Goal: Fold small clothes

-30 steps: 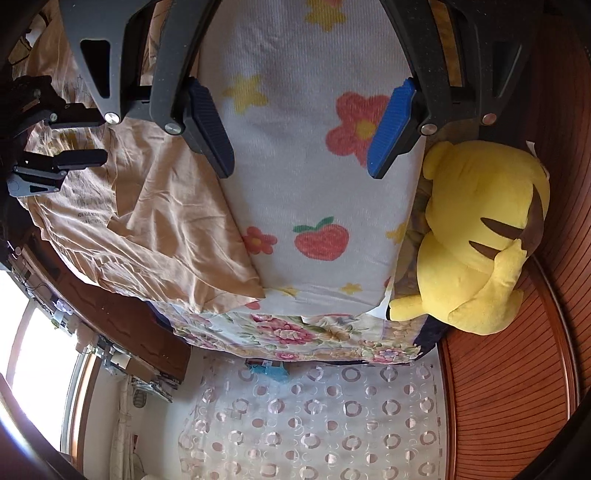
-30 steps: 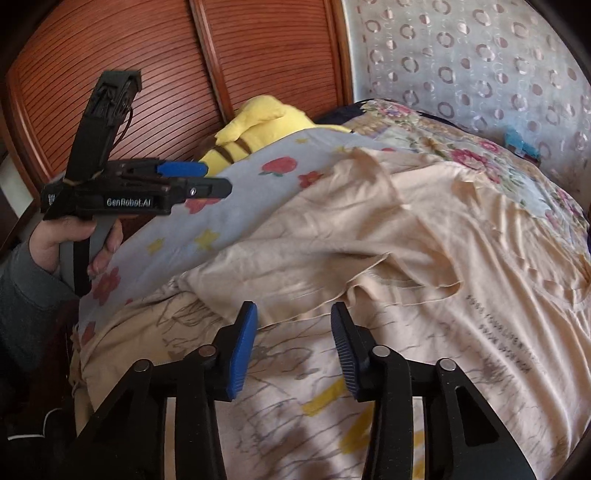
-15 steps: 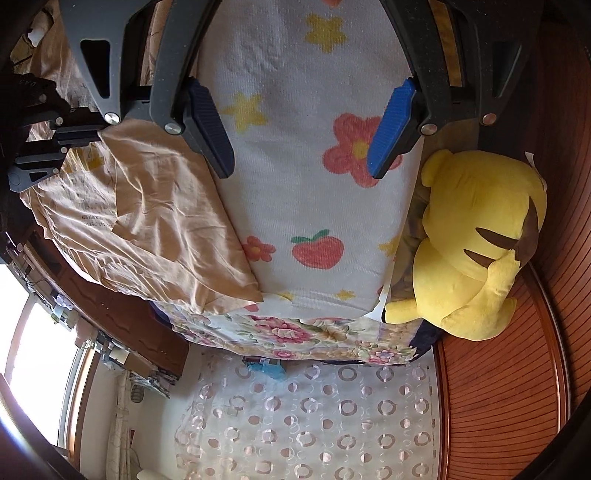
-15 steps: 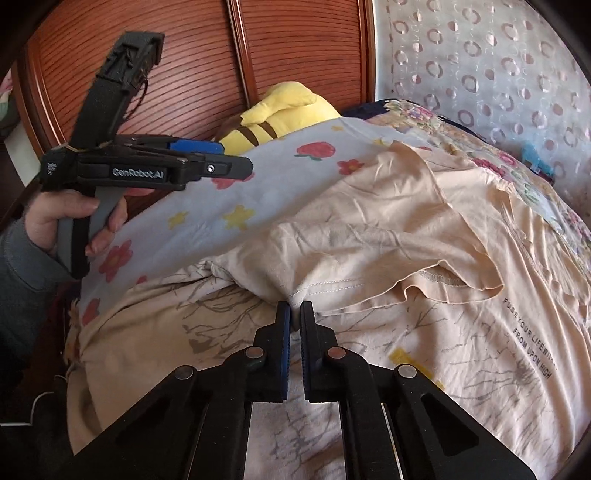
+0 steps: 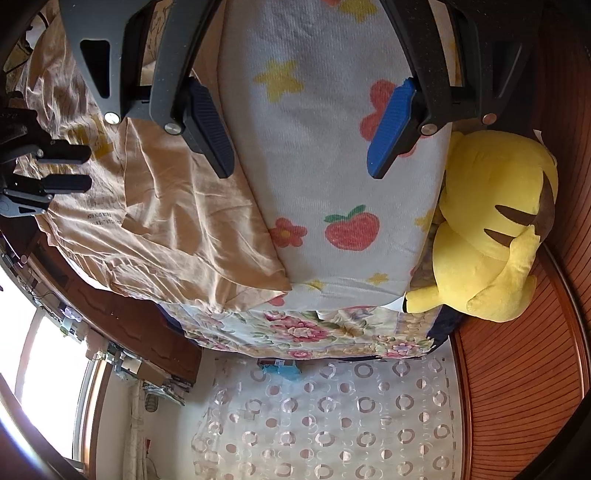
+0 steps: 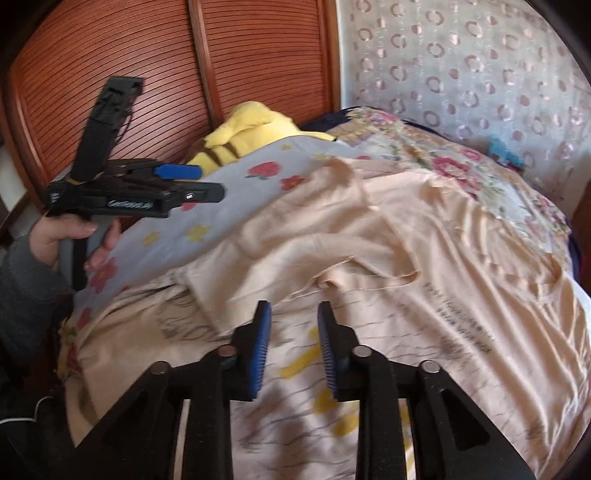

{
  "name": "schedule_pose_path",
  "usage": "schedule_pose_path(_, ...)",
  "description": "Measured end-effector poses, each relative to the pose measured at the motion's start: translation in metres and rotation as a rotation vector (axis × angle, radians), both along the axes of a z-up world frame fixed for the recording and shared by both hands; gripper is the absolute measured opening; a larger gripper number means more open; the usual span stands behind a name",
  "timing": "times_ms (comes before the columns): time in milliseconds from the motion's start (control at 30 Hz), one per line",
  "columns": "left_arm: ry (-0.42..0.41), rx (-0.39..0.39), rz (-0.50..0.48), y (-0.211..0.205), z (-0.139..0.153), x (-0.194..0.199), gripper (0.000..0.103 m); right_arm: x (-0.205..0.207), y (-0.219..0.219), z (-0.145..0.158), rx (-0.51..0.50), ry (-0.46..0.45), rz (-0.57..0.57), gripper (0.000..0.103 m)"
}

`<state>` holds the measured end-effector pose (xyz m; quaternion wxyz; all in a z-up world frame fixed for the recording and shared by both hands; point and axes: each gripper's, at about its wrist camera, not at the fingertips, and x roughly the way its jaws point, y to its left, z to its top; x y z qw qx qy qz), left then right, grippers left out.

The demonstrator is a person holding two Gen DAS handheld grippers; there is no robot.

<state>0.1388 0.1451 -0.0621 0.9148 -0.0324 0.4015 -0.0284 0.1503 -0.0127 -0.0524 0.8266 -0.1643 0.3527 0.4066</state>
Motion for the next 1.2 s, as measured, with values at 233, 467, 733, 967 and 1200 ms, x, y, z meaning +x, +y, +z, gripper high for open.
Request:
schedule_pose_path(233,0.01,0.013,-0.021,-0.009,0.0,0.025,0.075,0.051,-0.001,-0.01,-0.012,-0.012,-0.132,0.037)
schedule_pose_path(467,0.032,0.021,-0.057,-0.022,-0.002,0.052,0.075,0.079,0.012,-0.026,-0.033,0.058,-0.13,0.025)
schedule_pose_path(733,0.055,0.039,-0.067,-0.031,-0.008,0.079,0.075,0.088,0.0,-0.014,-0.015,-0.007,-0.122,0.002)
schedule_pose_path(967,0.09,0.052,-0.068,-0.035,-0.02,0.089,0.075,0.087,-0.009,-0.015,-0.004,-0.003,-0.129,0.006)
schedule_pose_path(1200,0.091,0.051,-0.063,-0.035,-0.026,0.091,0.078,0.082,-0.032,-0.004,-0.002,-0.031,-0.189,0.027)
